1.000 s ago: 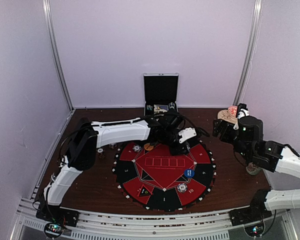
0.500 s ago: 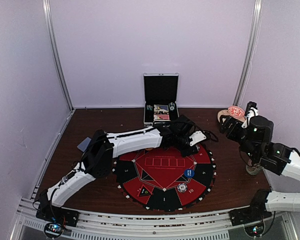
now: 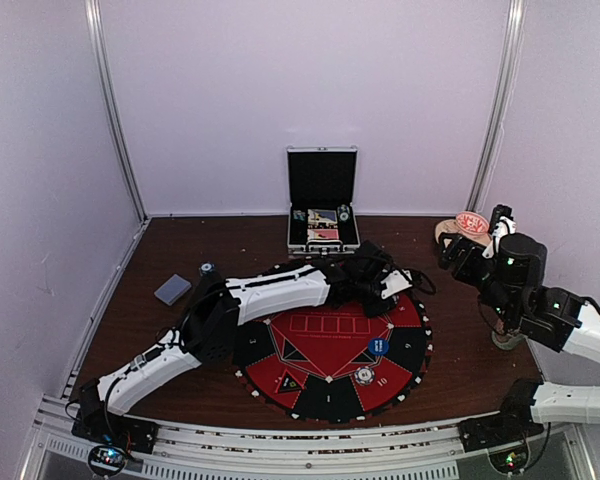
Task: Distribute texas hold em gaming equipment
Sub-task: Place the pile of poker chips at the dealer area.
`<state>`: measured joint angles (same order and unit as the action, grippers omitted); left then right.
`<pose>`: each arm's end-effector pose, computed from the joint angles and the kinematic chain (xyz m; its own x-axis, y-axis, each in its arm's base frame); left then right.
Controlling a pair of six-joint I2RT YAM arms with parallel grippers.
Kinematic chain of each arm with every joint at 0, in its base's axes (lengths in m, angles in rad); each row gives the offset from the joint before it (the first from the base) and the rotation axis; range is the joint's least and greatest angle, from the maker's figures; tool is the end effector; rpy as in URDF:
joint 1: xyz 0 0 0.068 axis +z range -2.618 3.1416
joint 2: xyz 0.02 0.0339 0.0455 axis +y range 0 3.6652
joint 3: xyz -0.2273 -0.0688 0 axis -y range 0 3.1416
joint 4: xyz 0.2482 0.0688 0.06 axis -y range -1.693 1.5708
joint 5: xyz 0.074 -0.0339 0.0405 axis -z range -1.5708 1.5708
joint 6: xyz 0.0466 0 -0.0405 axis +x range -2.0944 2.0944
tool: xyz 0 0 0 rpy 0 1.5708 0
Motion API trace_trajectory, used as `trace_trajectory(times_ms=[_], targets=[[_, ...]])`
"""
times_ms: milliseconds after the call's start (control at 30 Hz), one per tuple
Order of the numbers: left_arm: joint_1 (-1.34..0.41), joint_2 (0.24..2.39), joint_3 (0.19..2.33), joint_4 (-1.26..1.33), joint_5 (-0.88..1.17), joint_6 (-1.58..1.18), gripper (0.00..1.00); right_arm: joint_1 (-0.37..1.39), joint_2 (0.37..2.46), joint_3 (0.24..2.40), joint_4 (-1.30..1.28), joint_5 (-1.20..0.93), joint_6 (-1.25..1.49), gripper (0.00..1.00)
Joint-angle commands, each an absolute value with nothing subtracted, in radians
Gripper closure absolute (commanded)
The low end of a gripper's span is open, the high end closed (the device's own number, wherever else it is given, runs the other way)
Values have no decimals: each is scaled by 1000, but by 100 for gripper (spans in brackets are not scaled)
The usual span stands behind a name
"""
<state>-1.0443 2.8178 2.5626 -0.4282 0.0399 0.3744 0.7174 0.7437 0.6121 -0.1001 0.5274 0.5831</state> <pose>0.2920 -0.5061 0.1051 0.0263 0.6820 -0.7309 0.9345 0.2428 0.2601 0.1796 0.1256 0.2681 -0.2540 0.4098 -0.8761 -0.0708 0.8955 0.4394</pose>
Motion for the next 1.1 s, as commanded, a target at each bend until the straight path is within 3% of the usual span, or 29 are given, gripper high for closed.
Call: trace_trajectory(times_ms=[0,567,700,933,1067], targets=[[-1031,2833,2596,-383,18,394,83,713,730,598,-88,522,580,4],[-1022,2796,2521,-436,62,373,80,713,734,594,-81,520,571,4],[-1023,2793,2514,-436,66,371,68,713,733,594,-81,521,571,4],[-1023,2798,2515,-434,53,374,39,713,732,595,-79,517,568,4],[-1023,2798,2520,-430,46,377,34,713,738,595,-77,513,567,4]])
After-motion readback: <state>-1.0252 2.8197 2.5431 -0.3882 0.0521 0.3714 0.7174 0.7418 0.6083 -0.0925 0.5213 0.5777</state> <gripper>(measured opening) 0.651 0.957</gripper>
